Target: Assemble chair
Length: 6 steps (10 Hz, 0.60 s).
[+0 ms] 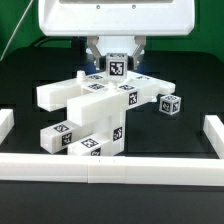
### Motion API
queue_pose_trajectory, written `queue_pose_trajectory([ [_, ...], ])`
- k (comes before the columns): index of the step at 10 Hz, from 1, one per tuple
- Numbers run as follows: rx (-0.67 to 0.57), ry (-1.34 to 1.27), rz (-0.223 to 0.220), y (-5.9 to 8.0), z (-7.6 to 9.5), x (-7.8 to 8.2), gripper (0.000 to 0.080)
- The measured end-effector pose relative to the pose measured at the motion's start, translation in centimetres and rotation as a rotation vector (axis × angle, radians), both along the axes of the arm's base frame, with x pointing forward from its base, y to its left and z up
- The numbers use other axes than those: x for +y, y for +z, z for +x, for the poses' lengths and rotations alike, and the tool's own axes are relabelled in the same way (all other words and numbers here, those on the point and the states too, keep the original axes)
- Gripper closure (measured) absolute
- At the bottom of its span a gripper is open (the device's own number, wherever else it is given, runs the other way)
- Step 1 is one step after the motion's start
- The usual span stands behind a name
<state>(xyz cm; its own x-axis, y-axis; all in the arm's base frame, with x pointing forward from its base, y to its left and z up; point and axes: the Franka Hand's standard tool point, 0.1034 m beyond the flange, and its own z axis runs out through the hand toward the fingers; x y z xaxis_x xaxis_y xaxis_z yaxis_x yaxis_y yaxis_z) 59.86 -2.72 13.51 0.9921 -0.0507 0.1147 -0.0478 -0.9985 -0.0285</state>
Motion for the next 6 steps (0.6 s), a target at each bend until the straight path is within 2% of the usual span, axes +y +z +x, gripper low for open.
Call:
queue_pose_trajectory([
  [2,0.008,0.014,-0.009,-0.84,-0.05,-0.71,0.0512],
  [6,0.023,0.005,-0.004,-0.88,0.22,-0.82,0.0512],
])
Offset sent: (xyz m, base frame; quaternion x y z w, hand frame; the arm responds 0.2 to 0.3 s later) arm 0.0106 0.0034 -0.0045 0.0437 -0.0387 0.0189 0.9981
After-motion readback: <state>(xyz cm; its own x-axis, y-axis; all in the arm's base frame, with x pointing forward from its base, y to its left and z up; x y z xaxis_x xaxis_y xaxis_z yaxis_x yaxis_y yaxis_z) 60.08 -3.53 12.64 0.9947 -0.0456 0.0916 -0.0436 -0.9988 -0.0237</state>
